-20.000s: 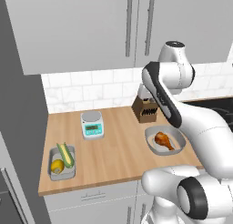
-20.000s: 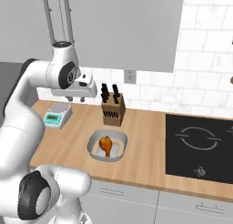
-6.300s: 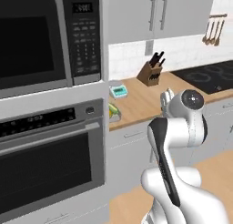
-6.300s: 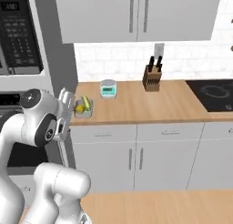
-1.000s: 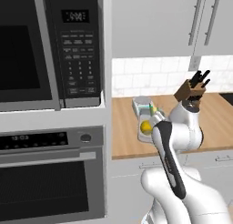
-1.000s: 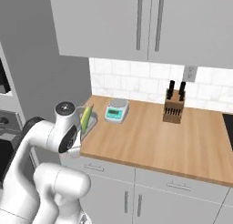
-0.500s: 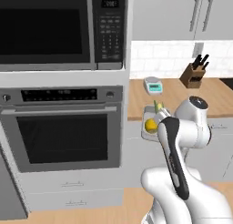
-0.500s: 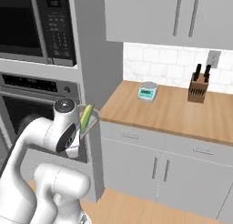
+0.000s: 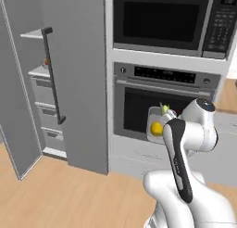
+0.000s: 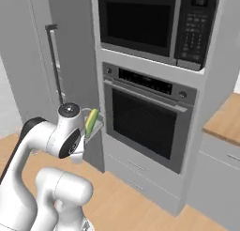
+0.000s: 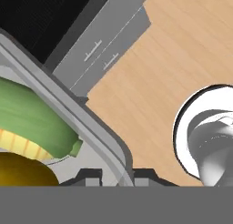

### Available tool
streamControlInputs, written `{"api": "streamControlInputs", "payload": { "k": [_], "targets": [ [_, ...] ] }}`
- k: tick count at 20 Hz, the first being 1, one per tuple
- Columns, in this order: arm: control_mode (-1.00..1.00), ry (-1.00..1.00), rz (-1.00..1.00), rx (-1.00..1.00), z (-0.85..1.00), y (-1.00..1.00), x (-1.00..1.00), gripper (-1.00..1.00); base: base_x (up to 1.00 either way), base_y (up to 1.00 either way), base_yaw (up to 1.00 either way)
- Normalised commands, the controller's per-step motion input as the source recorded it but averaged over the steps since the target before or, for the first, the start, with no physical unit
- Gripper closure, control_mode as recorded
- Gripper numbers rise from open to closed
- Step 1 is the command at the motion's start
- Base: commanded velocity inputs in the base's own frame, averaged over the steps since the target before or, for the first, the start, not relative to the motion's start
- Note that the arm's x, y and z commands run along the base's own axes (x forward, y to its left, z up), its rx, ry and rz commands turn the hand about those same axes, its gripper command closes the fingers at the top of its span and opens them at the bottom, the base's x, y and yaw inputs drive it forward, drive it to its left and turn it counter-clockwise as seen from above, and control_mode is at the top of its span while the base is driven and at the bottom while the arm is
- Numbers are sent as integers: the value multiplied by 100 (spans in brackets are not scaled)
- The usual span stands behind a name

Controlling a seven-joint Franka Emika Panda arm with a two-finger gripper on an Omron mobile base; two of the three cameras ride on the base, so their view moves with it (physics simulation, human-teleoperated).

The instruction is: Take the meat container that has the chicken drumstick and place it on the second highest rack of the freezer. Then take the vegetable container that has the corn and lemon and place it on the highest rack of the freezer.

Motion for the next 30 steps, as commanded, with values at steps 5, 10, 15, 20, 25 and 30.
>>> {"api": "streamControlInputs", "payload": {
  "k": [5, 10, 15, 20, 25, 30],
  "targets": [
    [100, 0, 0, 0, 0, 0, 0, 100, 17, 100, 48],
    [100, 0, 0, 0, 0, 0, 0, 100, 94, 100, 19],
    [100, 0, 0, 0, 0, 0, 0, 100, 100, 86, -22],
    [100, 0, 0, 0, 0, 0, 0, 100, 99, 41, -60],
    [100, 0, 0, 0, 0, 0, 0, 100, 81, 59, -44],
    [100, 0, 0, 0, 0, 0, 0, 100, 57, 54, -8]
  ]
}}
